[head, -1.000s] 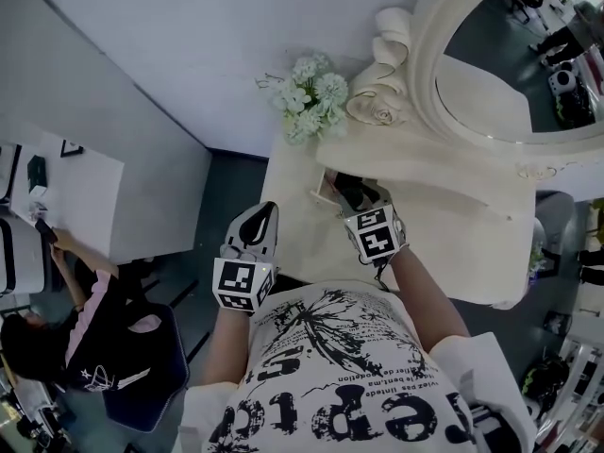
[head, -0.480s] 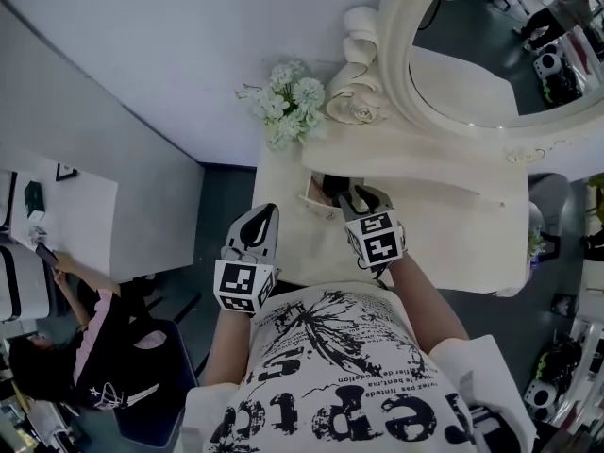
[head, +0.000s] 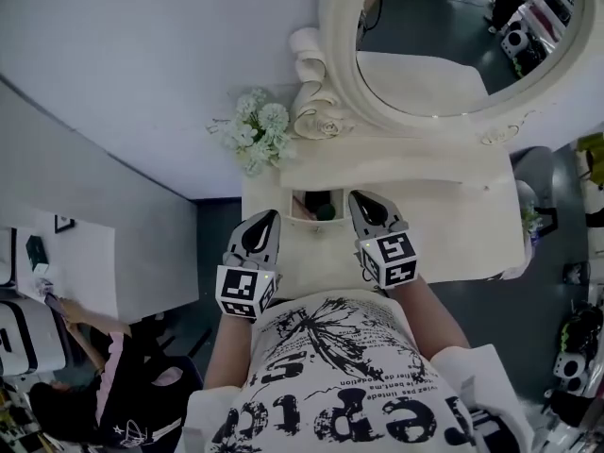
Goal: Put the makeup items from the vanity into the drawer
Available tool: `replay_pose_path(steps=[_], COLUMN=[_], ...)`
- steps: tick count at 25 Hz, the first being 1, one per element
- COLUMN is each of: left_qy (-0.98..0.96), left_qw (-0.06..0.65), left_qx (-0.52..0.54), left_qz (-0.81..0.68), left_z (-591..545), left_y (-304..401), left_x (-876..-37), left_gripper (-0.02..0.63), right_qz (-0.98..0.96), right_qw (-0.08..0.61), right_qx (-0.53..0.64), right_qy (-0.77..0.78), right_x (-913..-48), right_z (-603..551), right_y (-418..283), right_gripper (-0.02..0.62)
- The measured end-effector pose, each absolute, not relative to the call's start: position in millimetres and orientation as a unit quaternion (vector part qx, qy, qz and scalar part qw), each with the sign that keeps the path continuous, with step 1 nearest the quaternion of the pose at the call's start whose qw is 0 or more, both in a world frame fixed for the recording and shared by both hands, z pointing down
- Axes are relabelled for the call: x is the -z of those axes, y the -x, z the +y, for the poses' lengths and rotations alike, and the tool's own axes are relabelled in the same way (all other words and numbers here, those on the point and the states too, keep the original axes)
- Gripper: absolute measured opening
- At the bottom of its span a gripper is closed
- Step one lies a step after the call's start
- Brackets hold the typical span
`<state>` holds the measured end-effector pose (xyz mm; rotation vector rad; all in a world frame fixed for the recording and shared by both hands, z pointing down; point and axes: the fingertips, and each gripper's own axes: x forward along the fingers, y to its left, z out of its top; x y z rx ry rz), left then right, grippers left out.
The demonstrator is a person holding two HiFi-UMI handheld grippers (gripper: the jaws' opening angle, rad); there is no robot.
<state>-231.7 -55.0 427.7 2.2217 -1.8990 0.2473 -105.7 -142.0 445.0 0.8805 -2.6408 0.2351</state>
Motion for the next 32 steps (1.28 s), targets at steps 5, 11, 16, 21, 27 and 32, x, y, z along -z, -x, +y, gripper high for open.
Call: replay_pose_path(steps=[5,11,16,21,27,32], left_qy=[-0.77,-0.783,-0.786,-0.786,-0.784,-0.784], left_qw=[0.086,0.073,0.069,0.069,0.064,0.061], left_qx=[-0.083,-0.084,-0.085,-0.084,-0.085,-0.085], left_qz=[-0.627,-0.612,-0.609,-0.609,-0.612,-0.612], left_z=[-68,-76,-78,-77,-77,-78], left_y=[226,220,218,217,216,212], left_x=[-412,-402,-400,-398,-398,-396], left_gripper=[0.02,0.02,0.02,0.02,0.02,0.02], right_qz=[-0.93,-0.925,-0.922,-0.922,-0.925,-0.926], right_qw=[0.127,0.113,0.11,0.118,0.113,0.11], right_qx=[-0.083,-0.077,-0.078,-0.077,-0.068,-0.069], right_qy=[-0.335,-0.355,-0.362,-0.361,-0.357,-0.355], right_x=[-421,-416,-415,-416,-415,-415], right_z=[-143,-142,-144,-144,-142,-142], right_y=[87,74,69,70,72,72], right_gripper=[0.018,0.017,0.017,0.017,0.017,0.017])
